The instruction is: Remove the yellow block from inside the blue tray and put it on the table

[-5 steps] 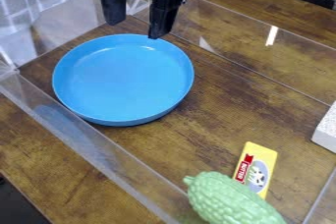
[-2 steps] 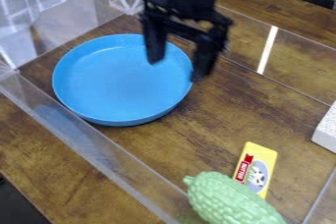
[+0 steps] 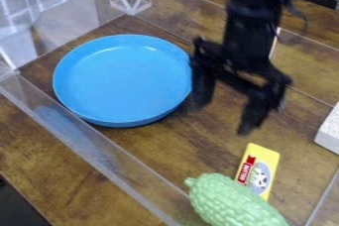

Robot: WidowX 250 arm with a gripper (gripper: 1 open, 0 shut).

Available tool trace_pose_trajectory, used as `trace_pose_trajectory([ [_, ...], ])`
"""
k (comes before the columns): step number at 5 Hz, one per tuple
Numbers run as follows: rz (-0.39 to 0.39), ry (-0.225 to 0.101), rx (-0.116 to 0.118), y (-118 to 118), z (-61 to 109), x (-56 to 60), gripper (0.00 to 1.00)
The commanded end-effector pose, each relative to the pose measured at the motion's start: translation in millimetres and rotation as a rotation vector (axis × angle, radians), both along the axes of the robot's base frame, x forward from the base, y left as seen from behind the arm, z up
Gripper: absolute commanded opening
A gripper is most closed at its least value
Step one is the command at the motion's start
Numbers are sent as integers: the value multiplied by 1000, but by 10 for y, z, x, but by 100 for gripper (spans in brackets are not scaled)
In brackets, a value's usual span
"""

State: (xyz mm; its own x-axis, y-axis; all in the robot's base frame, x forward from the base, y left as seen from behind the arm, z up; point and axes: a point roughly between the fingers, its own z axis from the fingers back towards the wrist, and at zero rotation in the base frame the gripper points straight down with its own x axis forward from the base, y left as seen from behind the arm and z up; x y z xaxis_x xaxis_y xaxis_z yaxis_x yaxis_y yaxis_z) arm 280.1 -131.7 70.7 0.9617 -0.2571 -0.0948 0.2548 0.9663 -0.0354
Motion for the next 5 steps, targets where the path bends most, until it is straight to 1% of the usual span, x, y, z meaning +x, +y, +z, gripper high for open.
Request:
trace_pose_trajectory([
  [1,-3,-64,-30,-180,9,76,100],
  [3,-6,-80,-49,-239,-112,140,100],
  [5,-9,-94,-59,-269,-219,208,100],
])
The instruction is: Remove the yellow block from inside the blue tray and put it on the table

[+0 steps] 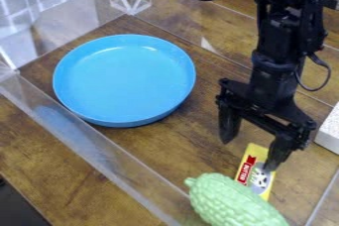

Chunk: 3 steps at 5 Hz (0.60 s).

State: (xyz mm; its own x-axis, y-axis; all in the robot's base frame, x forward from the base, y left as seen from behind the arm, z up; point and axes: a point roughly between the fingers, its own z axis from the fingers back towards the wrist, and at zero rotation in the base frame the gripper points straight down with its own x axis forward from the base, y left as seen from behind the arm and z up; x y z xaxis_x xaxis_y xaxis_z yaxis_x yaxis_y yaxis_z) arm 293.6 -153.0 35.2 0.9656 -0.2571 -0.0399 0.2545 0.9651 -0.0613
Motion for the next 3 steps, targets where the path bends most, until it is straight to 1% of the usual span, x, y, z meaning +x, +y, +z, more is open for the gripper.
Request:
trace_pose_trajectory([
  [1,-11,-59,-26,-59,119,110,100],
  [3,-6,-66,-32,-45,62,165,100],
])
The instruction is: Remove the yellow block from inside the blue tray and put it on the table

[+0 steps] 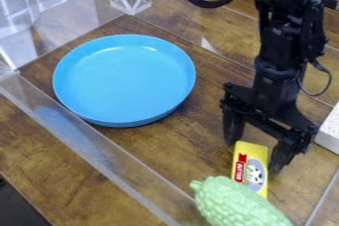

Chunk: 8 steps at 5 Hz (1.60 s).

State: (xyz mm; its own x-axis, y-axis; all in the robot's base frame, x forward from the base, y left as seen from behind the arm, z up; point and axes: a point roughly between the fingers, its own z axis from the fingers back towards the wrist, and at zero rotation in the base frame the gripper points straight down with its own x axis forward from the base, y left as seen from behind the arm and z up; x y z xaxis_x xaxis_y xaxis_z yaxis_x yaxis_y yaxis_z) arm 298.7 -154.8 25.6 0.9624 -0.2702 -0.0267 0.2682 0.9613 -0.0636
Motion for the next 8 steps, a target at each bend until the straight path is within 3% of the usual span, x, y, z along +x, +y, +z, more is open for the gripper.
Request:
trace_pose_trajectory([
  [1,8,-55,-30,-17,124,140,0],
  [5,43,-81,-55,141,151,276,0],
  [6,47,-80,-63,137,99,330,100],
  [8,63,-123,-55,209,386,324,100],
])
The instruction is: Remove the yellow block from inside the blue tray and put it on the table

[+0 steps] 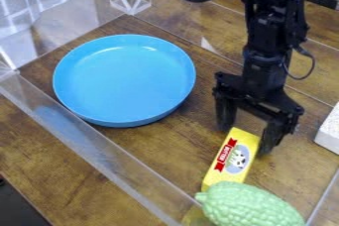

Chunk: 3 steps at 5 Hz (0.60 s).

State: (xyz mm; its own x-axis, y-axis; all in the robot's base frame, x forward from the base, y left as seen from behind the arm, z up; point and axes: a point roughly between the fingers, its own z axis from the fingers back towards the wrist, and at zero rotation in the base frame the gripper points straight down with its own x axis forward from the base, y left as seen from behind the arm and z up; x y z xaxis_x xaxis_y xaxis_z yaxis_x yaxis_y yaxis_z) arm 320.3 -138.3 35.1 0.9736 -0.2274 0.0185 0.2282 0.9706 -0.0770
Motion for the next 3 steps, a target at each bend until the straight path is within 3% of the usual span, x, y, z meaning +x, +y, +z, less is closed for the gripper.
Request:
trace_pose_trajectory([
  [1,28,-121,-25,94,518,114,100],
  [2,42,-165,-16,176,850,156,100],
  [3,63,-180,-2,265,1110,173,100],
])
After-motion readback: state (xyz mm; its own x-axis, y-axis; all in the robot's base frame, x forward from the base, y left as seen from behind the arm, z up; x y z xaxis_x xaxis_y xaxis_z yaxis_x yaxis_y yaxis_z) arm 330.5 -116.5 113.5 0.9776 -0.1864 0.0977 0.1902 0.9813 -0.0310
